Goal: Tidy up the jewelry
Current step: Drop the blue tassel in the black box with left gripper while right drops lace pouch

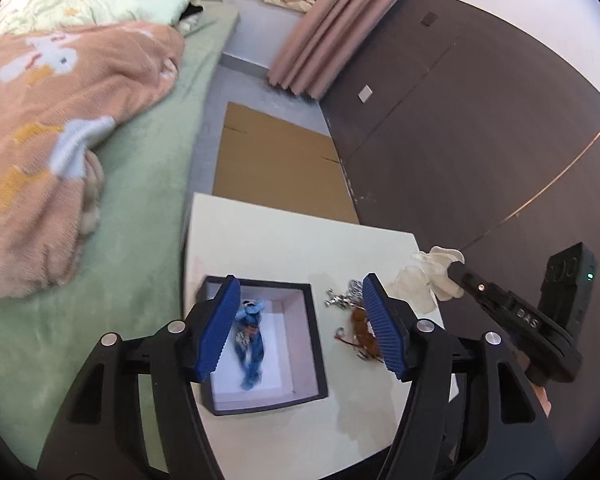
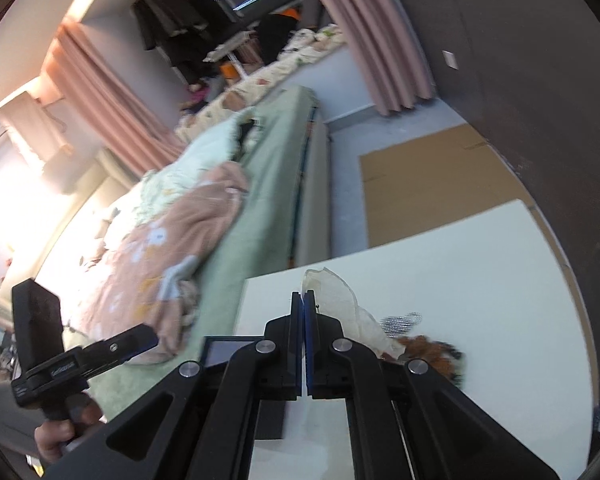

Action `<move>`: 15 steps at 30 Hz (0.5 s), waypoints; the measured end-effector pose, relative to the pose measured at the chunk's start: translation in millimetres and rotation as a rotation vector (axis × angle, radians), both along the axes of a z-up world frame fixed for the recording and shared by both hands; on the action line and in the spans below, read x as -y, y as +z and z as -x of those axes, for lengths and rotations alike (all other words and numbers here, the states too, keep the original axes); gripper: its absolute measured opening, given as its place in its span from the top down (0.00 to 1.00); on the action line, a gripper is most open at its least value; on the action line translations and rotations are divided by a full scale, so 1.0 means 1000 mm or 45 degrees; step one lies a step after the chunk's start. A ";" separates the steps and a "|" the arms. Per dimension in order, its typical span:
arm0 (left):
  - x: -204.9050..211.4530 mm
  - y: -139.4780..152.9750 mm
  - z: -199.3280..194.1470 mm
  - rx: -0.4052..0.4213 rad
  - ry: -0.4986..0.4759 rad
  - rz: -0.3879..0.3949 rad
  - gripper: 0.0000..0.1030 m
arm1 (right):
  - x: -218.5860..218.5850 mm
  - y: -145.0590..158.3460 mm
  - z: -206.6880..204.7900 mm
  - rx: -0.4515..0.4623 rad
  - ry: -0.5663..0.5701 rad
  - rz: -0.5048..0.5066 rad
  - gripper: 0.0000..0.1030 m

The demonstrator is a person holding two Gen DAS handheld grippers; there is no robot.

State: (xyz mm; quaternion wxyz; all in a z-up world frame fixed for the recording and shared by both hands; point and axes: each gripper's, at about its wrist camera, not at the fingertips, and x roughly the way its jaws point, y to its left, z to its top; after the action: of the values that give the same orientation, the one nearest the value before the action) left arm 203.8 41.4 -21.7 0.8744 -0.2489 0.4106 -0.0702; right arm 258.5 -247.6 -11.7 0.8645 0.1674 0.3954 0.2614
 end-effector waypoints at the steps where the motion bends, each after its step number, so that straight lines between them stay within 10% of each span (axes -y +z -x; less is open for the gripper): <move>1: -0.004 0.001 0.002 0.006 0.009 -0.001 0.38 | -0.004 0.001 0.003 0.004 0.021 -0.012 0.99; 15: -0.050 0.006 0.020 0.024 0.159 -0.043 0.15 | -0.081 -0.007 0.024 -0.060 0.280 -0.107 0.94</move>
State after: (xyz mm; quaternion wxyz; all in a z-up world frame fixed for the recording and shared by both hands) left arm 184.0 91.5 -15.9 0.8850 -0.2585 0.3872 -0.0109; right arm 234.7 -166.3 -18.4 0.8134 0.1651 0.4202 0.3669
